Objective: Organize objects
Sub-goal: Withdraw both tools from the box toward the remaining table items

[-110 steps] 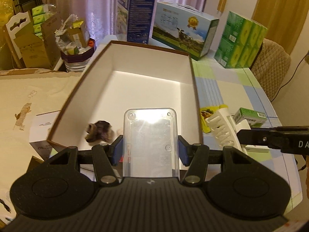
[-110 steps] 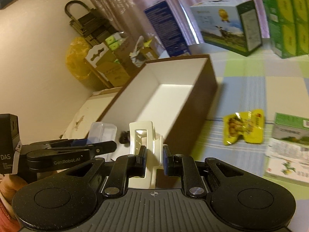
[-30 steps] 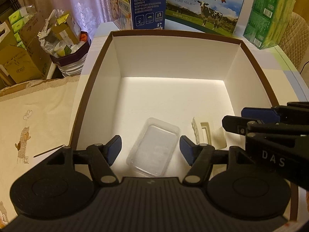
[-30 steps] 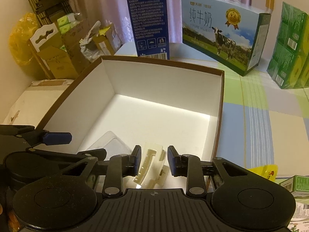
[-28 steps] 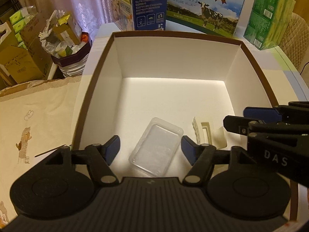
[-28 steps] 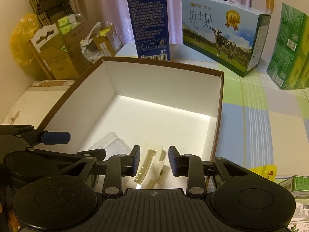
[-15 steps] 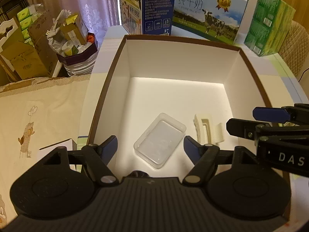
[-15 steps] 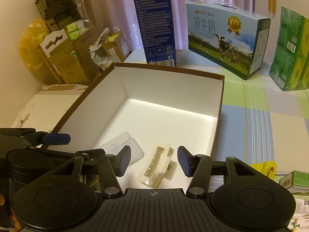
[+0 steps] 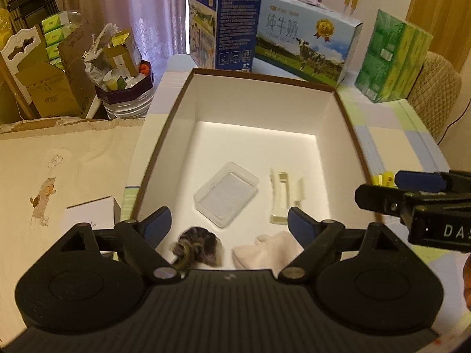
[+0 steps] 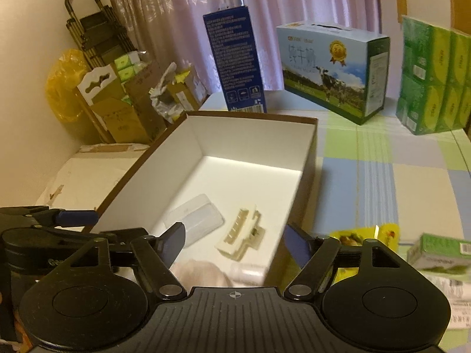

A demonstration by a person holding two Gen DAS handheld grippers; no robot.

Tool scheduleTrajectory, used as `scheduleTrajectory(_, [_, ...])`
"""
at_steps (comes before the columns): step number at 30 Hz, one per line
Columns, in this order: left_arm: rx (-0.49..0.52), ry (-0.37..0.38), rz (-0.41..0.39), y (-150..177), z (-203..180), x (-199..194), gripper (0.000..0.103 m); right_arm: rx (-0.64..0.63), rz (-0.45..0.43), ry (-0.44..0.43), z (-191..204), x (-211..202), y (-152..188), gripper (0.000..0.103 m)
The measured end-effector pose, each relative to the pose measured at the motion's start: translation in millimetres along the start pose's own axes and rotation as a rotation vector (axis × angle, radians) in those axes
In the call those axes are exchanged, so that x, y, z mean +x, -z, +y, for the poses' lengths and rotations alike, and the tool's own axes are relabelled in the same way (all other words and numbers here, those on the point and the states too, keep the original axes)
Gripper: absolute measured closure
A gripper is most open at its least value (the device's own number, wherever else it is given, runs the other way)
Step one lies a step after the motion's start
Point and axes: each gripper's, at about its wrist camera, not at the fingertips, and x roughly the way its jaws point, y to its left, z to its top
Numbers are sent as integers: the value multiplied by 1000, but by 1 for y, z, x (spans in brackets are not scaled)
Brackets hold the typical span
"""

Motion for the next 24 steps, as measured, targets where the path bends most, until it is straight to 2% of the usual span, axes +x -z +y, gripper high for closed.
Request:
scheduleTrajectory(10, [30,63,-20,24,-51,-31,16,54,-13,30,-39,-55,32,29])
scheduleTrajectory(24, [107,166,-23,37,-150,-35,16,136,7,126,-125,-110,69,29])
